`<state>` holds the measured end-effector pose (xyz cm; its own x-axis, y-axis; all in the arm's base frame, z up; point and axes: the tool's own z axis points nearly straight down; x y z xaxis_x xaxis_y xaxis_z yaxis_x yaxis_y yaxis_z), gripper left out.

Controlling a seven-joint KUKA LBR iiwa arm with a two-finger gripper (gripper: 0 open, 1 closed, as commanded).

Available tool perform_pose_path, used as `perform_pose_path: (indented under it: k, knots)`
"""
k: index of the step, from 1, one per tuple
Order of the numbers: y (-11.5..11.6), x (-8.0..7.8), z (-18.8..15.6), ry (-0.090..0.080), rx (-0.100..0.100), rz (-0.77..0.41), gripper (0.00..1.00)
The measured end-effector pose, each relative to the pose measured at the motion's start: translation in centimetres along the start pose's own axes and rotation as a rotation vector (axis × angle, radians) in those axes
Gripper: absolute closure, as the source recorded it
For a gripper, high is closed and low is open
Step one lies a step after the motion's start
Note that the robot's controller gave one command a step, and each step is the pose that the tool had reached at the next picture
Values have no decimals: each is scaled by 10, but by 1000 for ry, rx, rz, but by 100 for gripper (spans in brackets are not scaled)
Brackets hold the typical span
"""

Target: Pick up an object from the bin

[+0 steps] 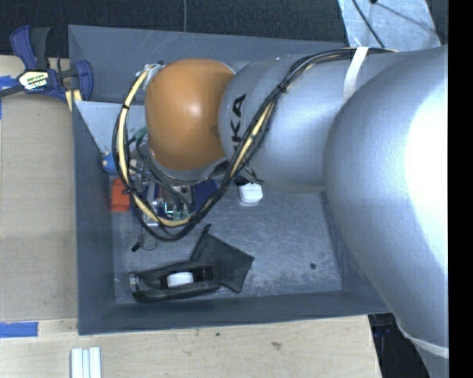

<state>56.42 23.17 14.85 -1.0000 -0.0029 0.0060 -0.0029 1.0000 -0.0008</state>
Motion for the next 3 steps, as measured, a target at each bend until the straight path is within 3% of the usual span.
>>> perform_pose_path:
  k: [1, 2, 3]
  knots:
    - [-32, -44, 80, -7, -1, 124, 0]
    - [-30, -45, 74, -13, -6, 123, 100]
    - [-14, -28, -37, -16, -6, 99, 100]
